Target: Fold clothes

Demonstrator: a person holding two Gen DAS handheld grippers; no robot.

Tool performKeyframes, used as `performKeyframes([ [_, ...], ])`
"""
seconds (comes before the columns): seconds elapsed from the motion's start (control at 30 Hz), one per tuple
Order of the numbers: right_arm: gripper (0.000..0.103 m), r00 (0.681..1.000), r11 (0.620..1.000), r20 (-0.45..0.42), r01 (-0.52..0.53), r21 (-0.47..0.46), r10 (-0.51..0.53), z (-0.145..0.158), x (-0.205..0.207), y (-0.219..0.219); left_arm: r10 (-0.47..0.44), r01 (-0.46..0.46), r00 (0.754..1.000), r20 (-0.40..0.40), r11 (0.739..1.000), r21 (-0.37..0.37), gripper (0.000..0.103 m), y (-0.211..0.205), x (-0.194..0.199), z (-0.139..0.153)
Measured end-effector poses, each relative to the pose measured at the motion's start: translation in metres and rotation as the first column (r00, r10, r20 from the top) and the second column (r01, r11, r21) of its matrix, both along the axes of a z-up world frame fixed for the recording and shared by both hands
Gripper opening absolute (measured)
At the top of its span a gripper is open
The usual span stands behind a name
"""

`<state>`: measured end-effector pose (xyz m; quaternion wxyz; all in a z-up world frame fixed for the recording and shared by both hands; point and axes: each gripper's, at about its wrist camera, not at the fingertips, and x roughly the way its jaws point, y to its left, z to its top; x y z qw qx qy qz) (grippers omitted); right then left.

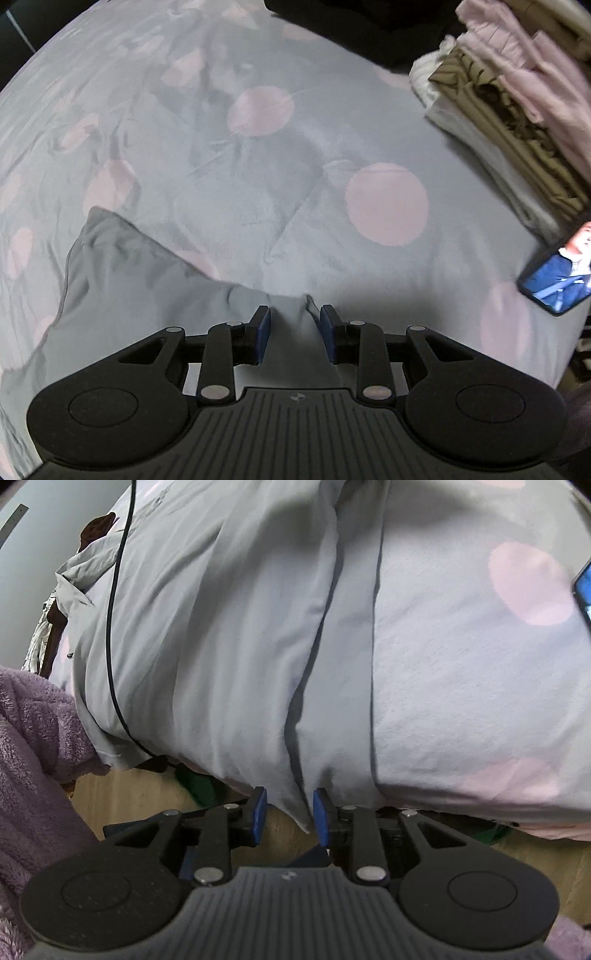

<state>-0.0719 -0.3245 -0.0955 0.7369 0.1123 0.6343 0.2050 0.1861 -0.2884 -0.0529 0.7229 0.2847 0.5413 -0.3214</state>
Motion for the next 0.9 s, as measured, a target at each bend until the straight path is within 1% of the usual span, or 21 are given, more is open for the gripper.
performKeyframes([
  [0.07, 0.03, 1.0, 1.0, 0.0, -0.008, 0.009, 0.008, -0.002, 0.002, 0.003, -0.007, 0.007, 1.0, -0.005, 1.0, 0.03, 0.024, -0.004, 0.003, -0.006],
  [0.1, 0.027, 1.0, 1.0, 0.005, -0.015, 0.011, 0.015, -0.002, 0.003, 0.004, -0.009, 0.009, 1.0, -0.01, 0.999, 0.042, 0.018, -0.005, 0.005, -0.009],
  [0.13, 0.013, 1.0, 1.0, 0.01, -0.021, 0.013, 0.021, -0.002, 0.003, 0.006, -0.008, 0.009, 1.0, -0.014, 0.999, 0.048, 0.014, -0.006, 0.006, -0.011],
  [0.17, 0.005, 1.0, 1.0, 0.013, -0.023, 0.019, 0.023, -0.002, 0.003, 0.006, -0.007, 0.008, 1.0, -0.017, 0.999, 0.053, 0.012, -0.007, 0.008, -0.012],
  [0.2, 0.002, 1.0, 0.999, 0.015, -0.024, 0.025, 0.024, -0.001, 0.003, 0.005, -0.008, 0.009, 1.0, -0.015, 0.999, 0.052, 0.009, -0.007, 0.008, -0.011],
  [0.23, 0.002, 1.0, 0.999, 0.018, -0.023, 0.031, 0.022, 0.001, 0.002, 0.003, -0.008, 0.009, 1.0, -0.011, 0.999, 0.049, 0.006, -0.006, 0.008, -0.009],
  [0.37, 0.001, 1.0, 0.997, 0.014, -0.027, 0.066, 0.026, 0.013, -0.005, -0.002, 0.003, -0.003, 1.0, 0.0, 1.0, 0.027, 0.005, -0.002, 0.008, 0.003],
  [0.43, 0.001, 0.999, 0.997, 0.02, -0.037, 0.065, 0.036, 0.023, -0.009, -0.004, 0.022, -0.022, 1.0, 0.001, 1.0, 0.004, 0.004, 0.001, 0.009, 0.01],
  [0.53, 0.001, 0.998, 0.997, 0.04, -0.053, 0.056, 0.051, 0.042, -0.013, -0.01, 0.047, -0.046, 0.999, 0.006, 0.999, -0.025, 0.004, 0.003, 0.012, 0.017],
  [0.67, 0.001, 0.996, 0.996, 0.027, -0.084, 0.002, 0.084, 0.05, -0.015, -0.021, 0.085, -0.085, 0.996, 0.002, 0.995, -0.051, 0.004, 0.001, 0.016, 0.017],
  [0.73, 0.001, 0.997, 0.997, 0.005, -0.071, -0.008, 0.071, 0.041, -0.012, -0.025, 0.092, -0.092, 0.996, 0.003, 0.995, -0.041, 0.004, -0.001, 0.018, 0.011],
  [0.9, 0.001, 0.998, 0.999, -0.05, -0.038, -0.034, 0.037, 0.019, -0.004, -0.037, 0.12, -0.12, 0.993, -0.007, 0.991, -0.06, 0.004, 0.0, 0.019, -0.003],
])
